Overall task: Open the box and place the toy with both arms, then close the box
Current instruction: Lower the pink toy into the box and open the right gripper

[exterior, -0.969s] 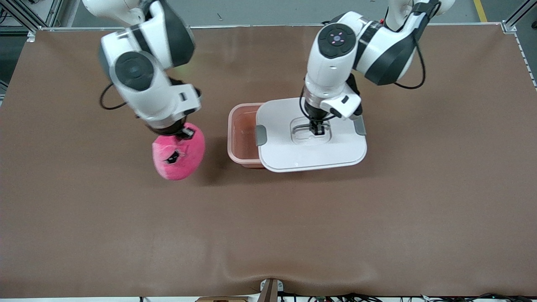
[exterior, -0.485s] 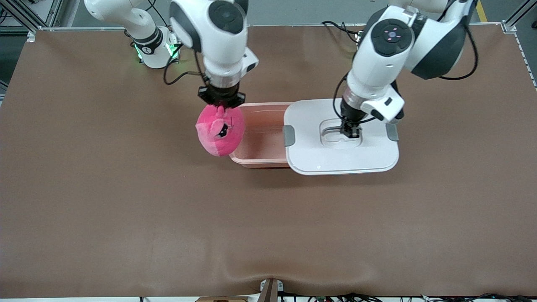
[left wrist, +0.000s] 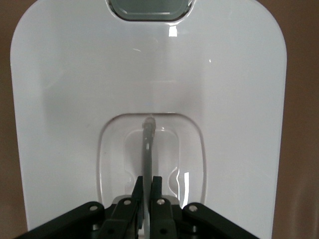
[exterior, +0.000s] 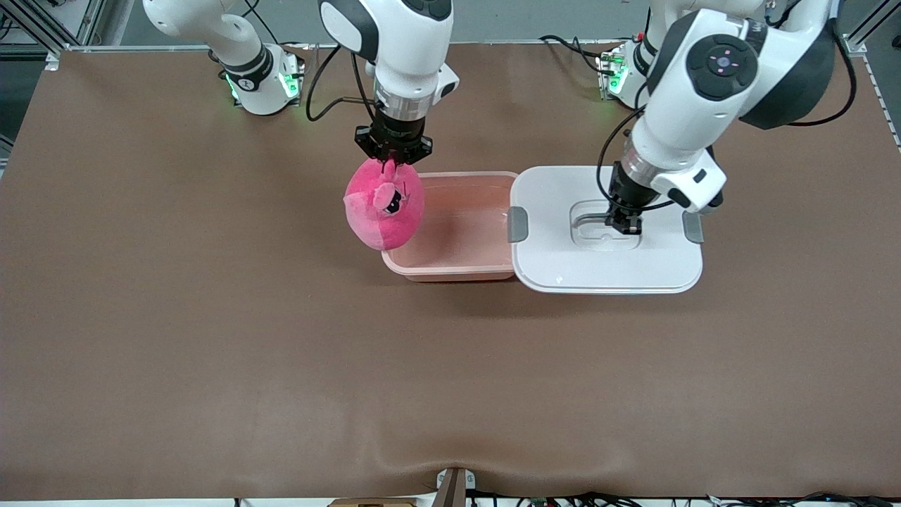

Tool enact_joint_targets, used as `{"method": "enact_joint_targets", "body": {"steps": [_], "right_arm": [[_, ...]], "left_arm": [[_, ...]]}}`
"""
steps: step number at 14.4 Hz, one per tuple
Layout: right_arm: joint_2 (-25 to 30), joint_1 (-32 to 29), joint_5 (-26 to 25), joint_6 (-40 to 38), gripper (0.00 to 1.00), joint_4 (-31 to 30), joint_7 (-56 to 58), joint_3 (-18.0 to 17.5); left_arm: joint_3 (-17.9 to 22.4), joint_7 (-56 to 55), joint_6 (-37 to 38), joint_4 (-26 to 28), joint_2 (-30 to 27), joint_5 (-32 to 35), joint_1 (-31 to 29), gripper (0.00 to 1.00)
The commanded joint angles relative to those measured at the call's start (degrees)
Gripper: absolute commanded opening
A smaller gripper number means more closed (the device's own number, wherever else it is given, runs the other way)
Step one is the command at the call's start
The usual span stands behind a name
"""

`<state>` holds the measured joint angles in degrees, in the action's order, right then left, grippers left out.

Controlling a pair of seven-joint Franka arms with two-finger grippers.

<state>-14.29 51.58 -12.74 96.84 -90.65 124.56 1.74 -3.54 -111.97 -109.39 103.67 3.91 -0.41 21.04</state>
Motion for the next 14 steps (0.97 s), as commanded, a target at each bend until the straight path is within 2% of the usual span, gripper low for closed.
{"method": "enact_joint_targets", "body": {"steps": [1, 10, 11, 12, 14], "right_arm": [[-0.9, 1.8, -2.6, 0.3, 0.00, 0.4, -2.6, 0.5], [-1.7, 2.5, -2.6, -0.2, 0.00, 0.3, -2.9, 0.5], [-1.6, 2.7, -2.6, -0.2, 0.27, 0.3, -2.9, 0.5], [-1.6, 3.2, -2.6, -0.2, 0.99, 0.5, -2.8, 0.5], [-1.4, 3.2, -2.5, -0.5, 1.00, 1.5, -2.6, 0.5]], "left_arm": [[-0.6, 4.9, 0.1, 2.7, -2.9, -1.4, -2.8, 0.00], [-0.6, 13.6, 0.3, 5.5, -4.9, -1.5, -8.2, 0.00], [-0.7, 14.1, 0.3, 5.6, -4.9, -1.5, -8.6, 0.00], [-0.6, 14.7, 0.3, 5.5, -5.0, -1.5, -8.6, 0.00], [-0.7, 15.8, 0.3, 5.5, -5.0, -1.5, -9.8, 0.00]]}}
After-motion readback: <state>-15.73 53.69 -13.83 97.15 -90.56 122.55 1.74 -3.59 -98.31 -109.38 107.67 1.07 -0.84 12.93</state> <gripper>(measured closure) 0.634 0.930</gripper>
